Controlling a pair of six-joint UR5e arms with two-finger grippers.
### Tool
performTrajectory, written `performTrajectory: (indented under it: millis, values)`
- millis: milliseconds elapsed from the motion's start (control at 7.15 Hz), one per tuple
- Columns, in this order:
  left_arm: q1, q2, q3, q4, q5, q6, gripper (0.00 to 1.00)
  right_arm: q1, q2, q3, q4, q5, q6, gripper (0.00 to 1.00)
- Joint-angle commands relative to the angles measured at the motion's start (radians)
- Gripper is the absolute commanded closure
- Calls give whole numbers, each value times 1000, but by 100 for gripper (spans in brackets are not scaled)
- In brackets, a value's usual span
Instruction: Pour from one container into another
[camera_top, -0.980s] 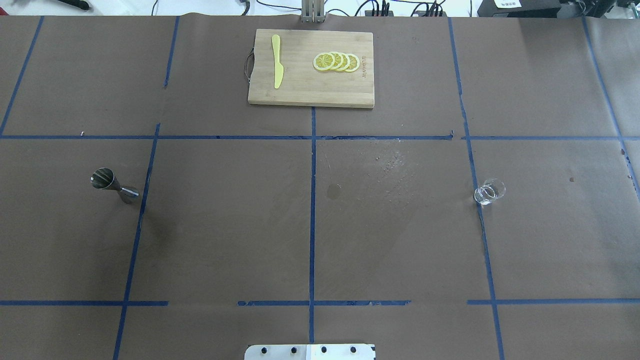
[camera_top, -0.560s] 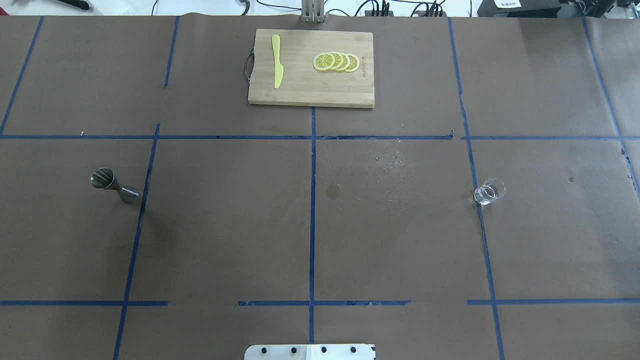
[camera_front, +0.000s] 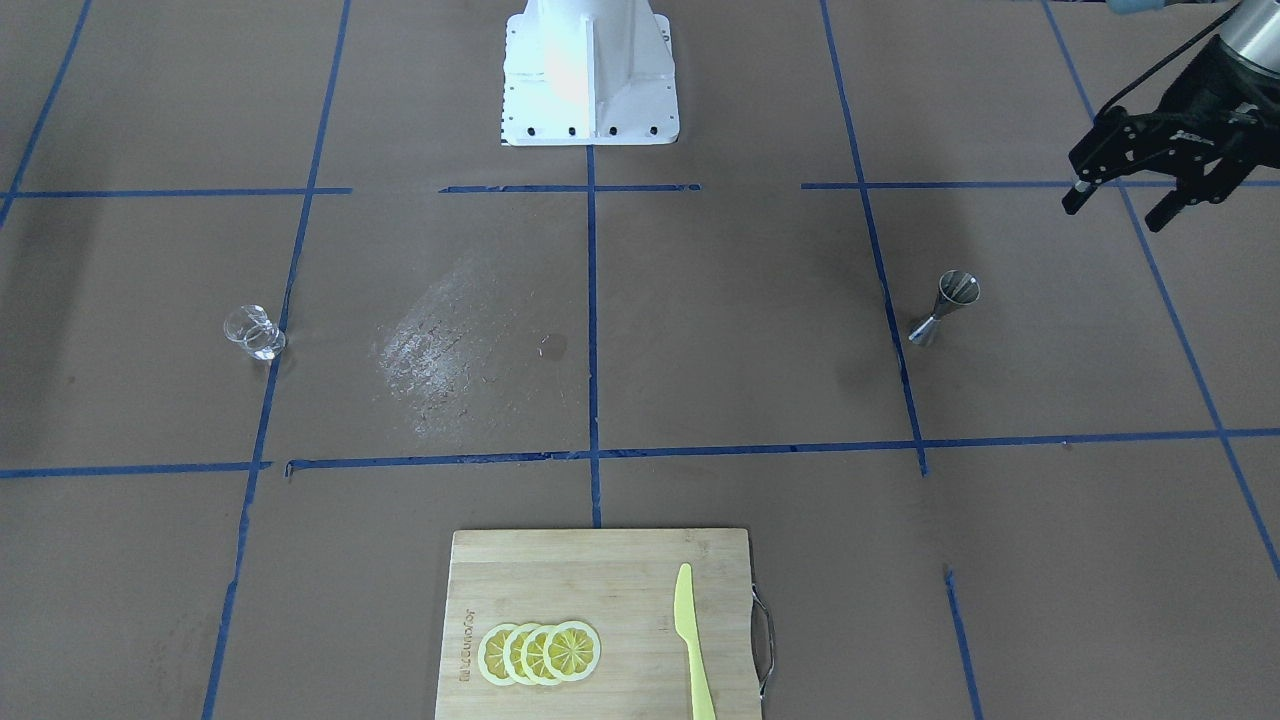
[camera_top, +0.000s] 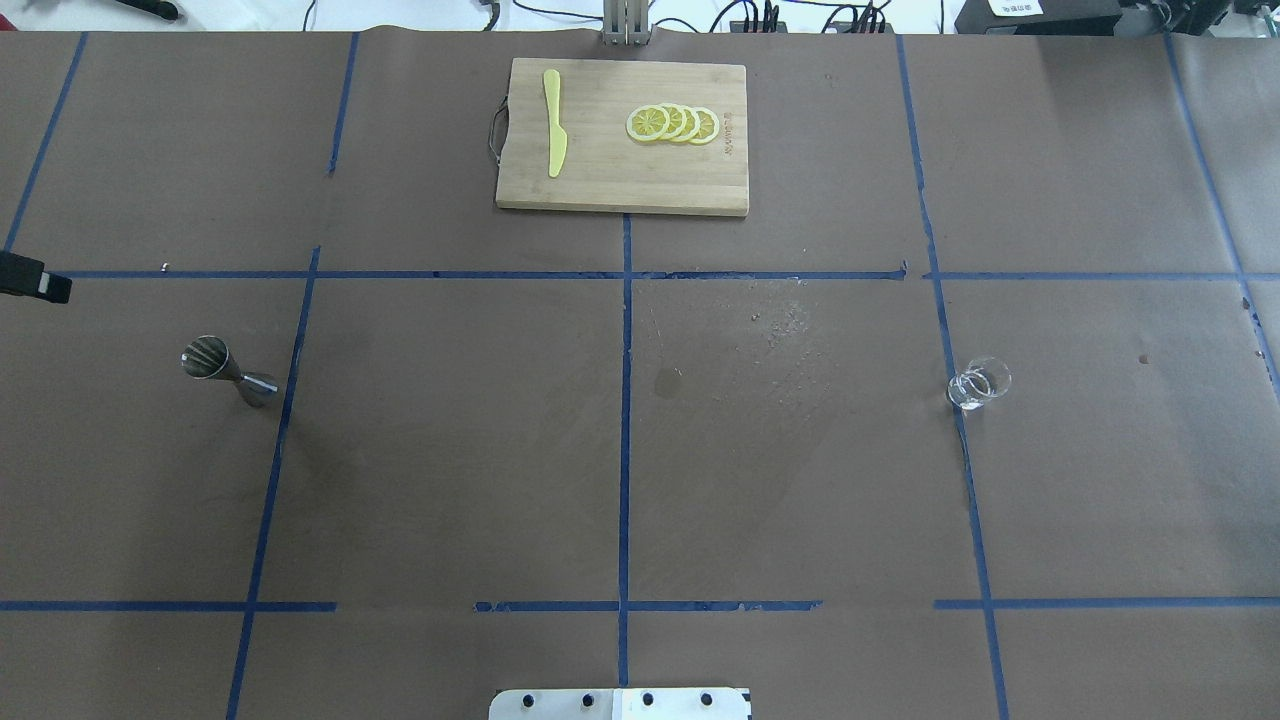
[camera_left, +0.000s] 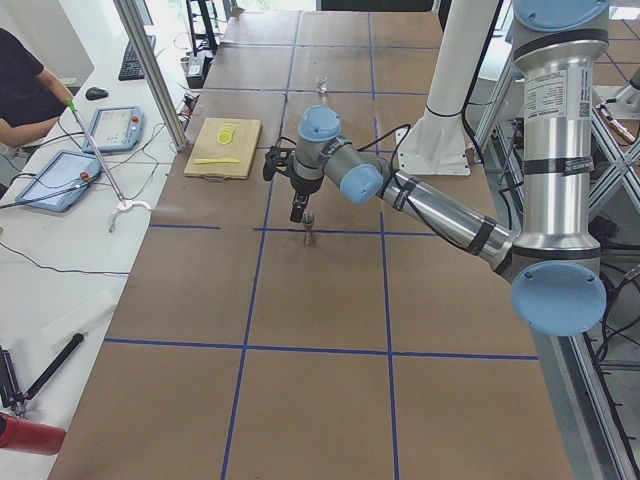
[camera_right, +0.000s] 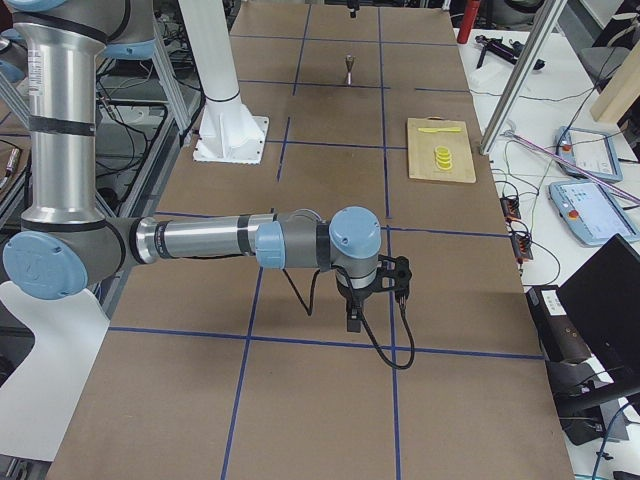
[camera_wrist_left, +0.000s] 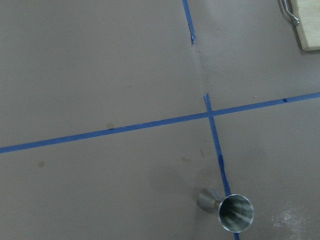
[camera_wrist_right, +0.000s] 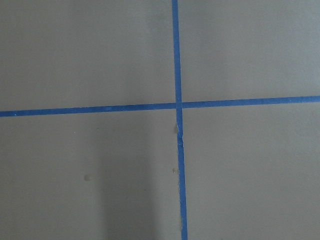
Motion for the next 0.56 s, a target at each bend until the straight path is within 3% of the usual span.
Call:
performTrajectory:
  millis: [0, 140, 420]
  values:
    - [154, 140, -12, -286, 170, -260, 0, 0, 0, 0, 2, 0, -1, 0]
    - [194, 140, -21, -288, 218, -310, 0, 0, 0, 3, 3, 2, -1, 0]
    - [376, 140, -38, -287, 449, -430, 0, -2, 0, 16, 3, 0, -1, 0]
